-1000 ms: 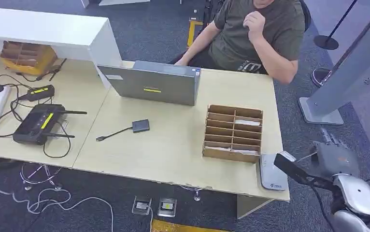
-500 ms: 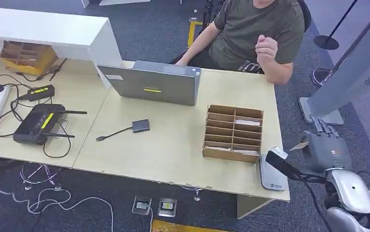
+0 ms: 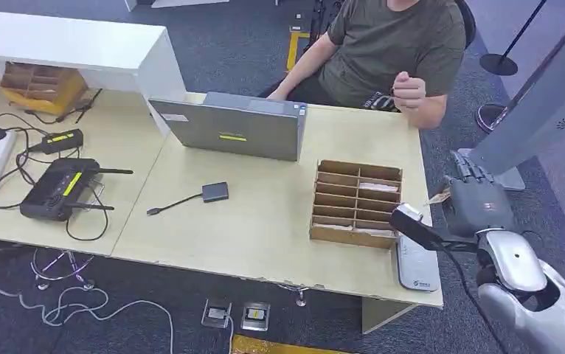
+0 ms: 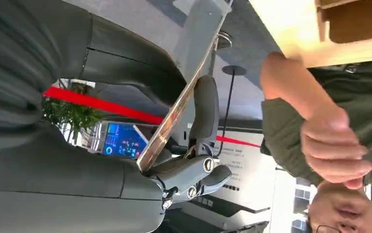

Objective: Pass the card to the sensor for recognition and then transmit it.

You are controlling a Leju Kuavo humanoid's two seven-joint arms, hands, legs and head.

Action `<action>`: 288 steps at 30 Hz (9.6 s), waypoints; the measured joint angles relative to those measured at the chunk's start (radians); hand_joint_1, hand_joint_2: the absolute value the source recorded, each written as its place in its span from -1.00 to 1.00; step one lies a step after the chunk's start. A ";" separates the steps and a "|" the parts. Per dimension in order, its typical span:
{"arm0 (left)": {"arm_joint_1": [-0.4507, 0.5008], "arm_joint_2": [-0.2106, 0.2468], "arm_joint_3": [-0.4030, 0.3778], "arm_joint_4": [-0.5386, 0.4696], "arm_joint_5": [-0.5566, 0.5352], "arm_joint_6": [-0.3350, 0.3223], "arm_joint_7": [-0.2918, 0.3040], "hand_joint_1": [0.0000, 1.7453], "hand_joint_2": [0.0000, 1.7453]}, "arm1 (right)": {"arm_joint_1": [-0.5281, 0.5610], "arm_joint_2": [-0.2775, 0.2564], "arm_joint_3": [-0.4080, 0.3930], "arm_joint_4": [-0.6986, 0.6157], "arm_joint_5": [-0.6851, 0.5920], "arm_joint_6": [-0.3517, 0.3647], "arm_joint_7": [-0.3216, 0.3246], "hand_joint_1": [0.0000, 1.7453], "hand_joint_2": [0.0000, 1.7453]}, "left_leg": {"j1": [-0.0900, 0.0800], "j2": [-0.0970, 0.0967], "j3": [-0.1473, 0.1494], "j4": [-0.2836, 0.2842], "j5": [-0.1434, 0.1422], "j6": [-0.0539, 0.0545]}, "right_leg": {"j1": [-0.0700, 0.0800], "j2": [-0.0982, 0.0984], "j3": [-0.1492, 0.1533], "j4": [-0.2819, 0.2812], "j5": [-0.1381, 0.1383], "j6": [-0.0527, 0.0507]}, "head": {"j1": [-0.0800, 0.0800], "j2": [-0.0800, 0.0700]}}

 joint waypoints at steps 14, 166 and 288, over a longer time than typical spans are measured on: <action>0.000 0.013 0.000 0.000 -0.006 -0.007 0.016 -1.00 -1.00 | -0.089 0.076 0.076 0.118 -0.026 -0.049 0.018 1.00 1.00 | 0.000 0.000 0.000 0.000 0.000 0.000 | 0.000 0.000 0.000 0.000 0.000 0.000 | 0.000 0.000; 0.002 0.007 0.031 0.000 0.111 -0.003 -0.010 -1.00 -1.00 | -0.006 0.216 0.280 0.166 0.029 -0.165 0.119 -1.00 1.00 | 0.000 0.000 0.000 0.000 0.001 -0.001 | 0.000 0.001 -0.001 0.000 0.000 0.000 | 0.000 0.000; 0.001 0.019 0.031 0.000 0.111 -0.007 0.001 -1.00 -1.00 | -0.142 0.178 0.145 -0.141 0.132 -0.111 0.117 1.00 1.00 | 0.000 0.001 0.000 0.000 0.001 -0.001 | 0.000 0.001 -0.001 0.000 0.000 0.000 | 0.000 0.000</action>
